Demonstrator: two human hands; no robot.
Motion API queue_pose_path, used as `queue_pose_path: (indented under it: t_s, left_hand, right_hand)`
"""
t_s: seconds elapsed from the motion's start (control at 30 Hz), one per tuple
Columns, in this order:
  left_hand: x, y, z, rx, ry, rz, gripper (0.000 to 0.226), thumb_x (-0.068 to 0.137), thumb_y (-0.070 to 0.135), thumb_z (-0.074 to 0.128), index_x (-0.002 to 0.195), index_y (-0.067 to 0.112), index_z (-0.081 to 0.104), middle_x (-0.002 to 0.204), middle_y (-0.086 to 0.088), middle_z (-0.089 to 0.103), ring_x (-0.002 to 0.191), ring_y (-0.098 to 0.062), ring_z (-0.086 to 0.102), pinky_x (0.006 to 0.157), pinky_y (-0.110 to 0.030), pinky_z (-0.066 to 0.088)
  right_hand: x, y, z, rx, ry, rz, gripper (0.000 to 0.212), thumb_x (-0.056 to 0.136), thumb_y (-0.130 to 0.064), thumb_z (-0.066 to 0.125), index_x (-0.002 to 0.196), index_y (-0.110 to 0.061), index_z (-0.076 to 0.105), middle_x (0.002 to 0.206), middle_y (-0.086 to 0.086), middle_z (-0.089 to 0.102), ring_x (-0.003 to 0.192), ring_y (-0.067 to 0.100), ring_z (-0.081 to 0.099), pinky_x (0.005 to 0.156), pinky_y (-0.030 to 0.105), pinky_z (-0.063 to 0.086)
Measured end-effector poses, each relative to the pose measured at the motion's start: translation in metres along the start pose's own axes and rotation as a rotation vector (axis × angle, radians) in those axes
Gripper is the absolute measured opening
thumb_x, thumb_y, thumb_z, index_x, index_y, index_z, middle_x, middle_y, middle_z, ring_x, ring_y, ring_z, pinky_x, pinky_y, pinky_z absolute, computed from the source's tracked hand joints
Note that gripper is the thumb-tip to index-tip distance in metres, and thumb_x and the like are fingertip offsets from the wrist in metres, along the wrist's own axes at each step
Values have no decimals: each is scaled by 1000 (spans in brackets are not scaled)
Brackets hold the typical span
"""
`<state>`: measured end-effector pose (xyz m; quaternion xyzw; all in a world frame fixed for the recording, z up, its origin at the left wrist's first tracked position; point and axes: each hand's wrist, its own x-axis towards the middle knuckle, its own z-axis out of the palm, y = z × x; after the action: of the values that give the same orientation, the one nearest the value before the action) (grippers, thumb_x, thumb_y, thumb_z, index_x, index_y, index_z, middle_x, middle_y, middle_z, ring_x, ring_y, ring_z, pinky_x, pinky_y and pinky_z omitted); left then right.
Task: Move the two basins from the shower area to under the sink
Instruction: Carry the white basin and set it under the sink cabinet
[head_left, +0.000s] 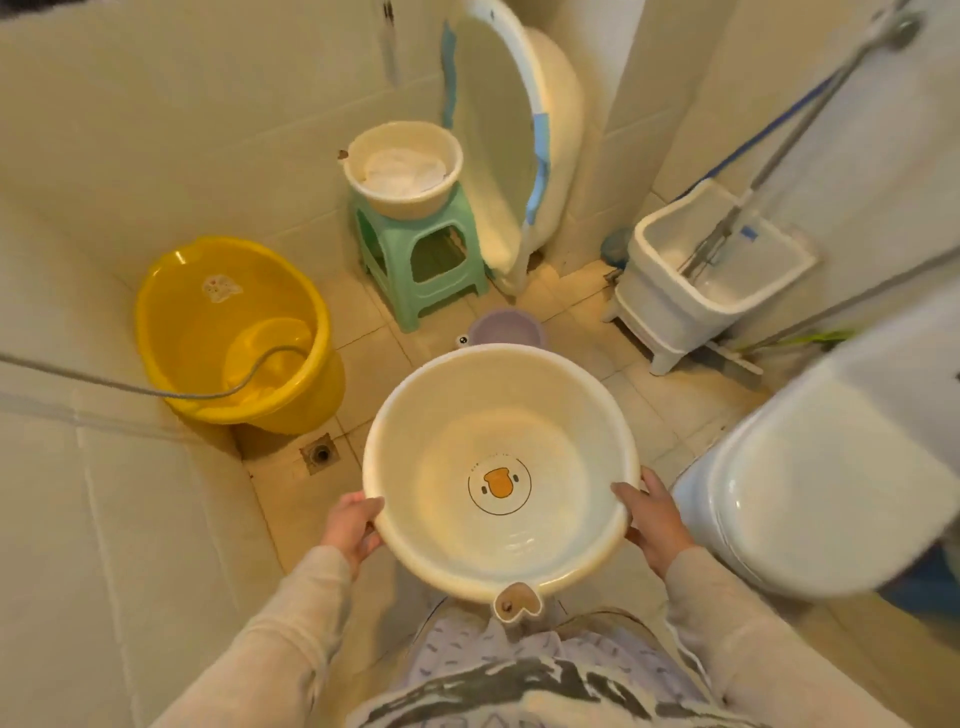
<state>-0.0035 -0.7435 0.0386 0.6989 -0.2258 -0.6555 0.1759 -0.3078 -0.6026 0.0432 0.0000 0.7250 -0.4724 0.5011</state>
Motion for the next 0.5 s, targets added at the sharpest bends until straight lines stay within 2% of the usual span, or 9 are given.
queue_pose_path:
  t_s: [0.1, 0.17, 0.23, 0.37, 0.43, 0.5]
  left_hand:
    - [1, 16, 15, 182, -91, 38, 24, 88, 4, 53, 112, 6, 51, 101, -12, 61, 81, -21, 61, 72, -34, 57]
    - [-1, 22, 27, 281, -169, 72, 19, 87, 3, 53, 105, 6, 55, 92, -9, 63, 78, -21, 60, 58, -26, 59]
    - [-3, 22, 38, 378, -235, 75, 10, 86, 1, 54, 90, 9, 58, 83, -6, 62, 73, -19, 59, 47, -22, 56]
    - [-4, 5, 69, 633, -395, 54, 15, 85, 1, 54, 74, 9, 50, 78, -8, 57, 67, -21, 54, 54, -27, 50]
    - [-9, -12, 88, 739, -465, 40, 16, 83, -3, 53, 72, 8, 50, 75, -10, 54, 66, -23, 52, 58, -30, 48]
    - [-22, -32, 107, 838, -545, 22, 14, 82, -4, 52, 75, 8, 53, 75, -9, 54, 67, -23, 52, 60, -31, 48]
  right_hand:
    - [-31, 35, -17, 156, 118, 15, 40, 88, -13, 54, 126, -21, 49, 99, 0, 61, 84, 18, 59, 63, 31, 52]
    - [-52, 63, -25, 278, 224, 32, 41, 87, -13, 56, 125, -26, 49, 98, -2, 62, 83, 17, 60, 62, 30, 51]
    - [-76, 94, -31, 388, 329, 59, 40, 86, -12, 56, 124, -25, 50, 96, -2, 63, 80, 16, 60, 59, 29, 50]
    - [-129, 159, -36, 564, 529, 101, 36, 87, -11, 56, 121, -23, 49, 108, 7, 61, 84, 21, 59, 62, 30, 47]
    - [-158, 189, -39, 662, 635, 134, 33, 87, -10, 56, 116, -24, 50, 103, 6, 62, 86, 23, 58, 65, 30, 47]
    - [-187, 218, -43, 753, 733, 161, 29, 87, -9, 55, 113, -22, 51, 95, 2, 62, 81, 19, 58, 62, 29, 46]
